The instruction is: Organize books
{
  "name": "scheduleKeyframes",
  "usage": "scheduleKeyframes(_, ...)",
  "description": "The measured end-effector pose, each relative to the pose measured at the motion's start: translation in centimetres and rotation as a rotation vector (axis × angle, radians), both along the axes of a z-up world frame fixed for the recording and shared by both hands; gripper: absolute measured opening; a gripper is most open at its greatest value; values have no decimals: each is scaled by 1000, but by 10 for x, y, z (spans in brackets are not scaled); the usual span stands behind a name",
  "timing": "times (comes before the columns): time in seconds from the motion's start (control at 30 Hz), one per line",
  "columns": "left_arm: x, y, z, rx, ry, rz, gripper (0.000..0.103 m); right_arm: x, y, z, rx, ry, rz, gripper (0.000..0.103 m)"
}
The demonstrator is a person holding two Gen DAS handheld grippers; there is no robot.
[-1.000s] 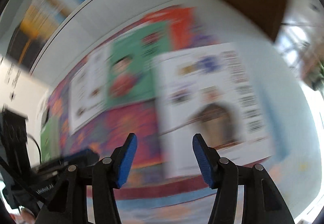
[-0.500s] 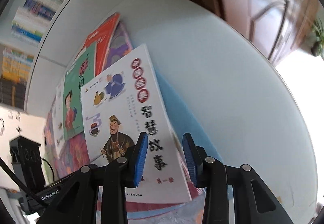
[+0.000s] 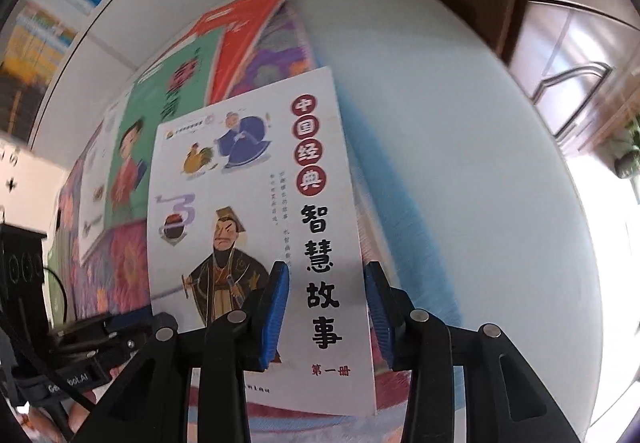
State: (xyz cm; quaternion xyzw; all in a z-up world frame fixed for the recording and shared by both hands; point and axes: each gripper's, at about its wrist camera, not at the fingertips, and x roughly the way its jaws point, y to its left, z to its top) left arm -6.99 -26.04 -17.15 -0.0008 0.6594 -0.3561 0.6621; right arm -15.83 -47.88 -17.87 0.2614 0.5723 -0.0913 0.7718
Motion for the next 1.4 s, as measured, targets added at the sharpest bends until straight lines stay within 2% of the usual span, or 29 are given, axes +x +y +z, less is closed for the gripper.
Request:
scheduleKeyframes(0.07,-4,17,2,3,4,1,26,-1,14,-1,19,3,28,39)
scheduleKeyframes(0.17,-4,58,-1,5,43,60,26,0,45,-2,54,-5,79,44)
scheduleKeyframes(0.33,1,115,-3,122,-22,176,26,18,106,-6,103,-35,201,44)
scheduleKeyframes(0.4,6,131,-6,123,-15,210,26,27,126,-5,99,-45,251,44)
scheduleKeyframes(0.5,7,140,-5,124,-33,238,26,24,135,-5,111,-36,266,43)
scheduleKeyframes(0.63,1,137,-7,131,-70,219,26,2,125,-7,135,-13,233,42)
scheduleKeyframes(0.8,2,129,-8,109,-60,220,27,-5,127,-8,194,-10,221,42)
scheduleKeyframes(0.87,1,128,2,83,-61,226,27,-6,125,-9,197,-7,204,41)
scheduleKeyframes(1.03,2,145,54,-254,-22,249,27,-10,115,-11,252,-21,175,41)
scheduleKeyframes(1.1,3,138,58,-253,-43,237,27,-11,113,-12,265,-20,164,42)
scheduleKeyframes(1.17,4,128,47,-175,-72,234,27,-14,110,-12,278,-18,152,42)
scheduleKeyframes(1.23,9,127,28,-109,-63,253,27,-16,108,-12,284,-17,146,42)
scheduleKeyframes(1.33,10,133,7,-152,32,272,22,-17,109,-11,277,-16,147,42)
scheduleKeyframes(1.4,6,130,1,-146,43,288,22,-14,113,-10,258,-11,150,42)
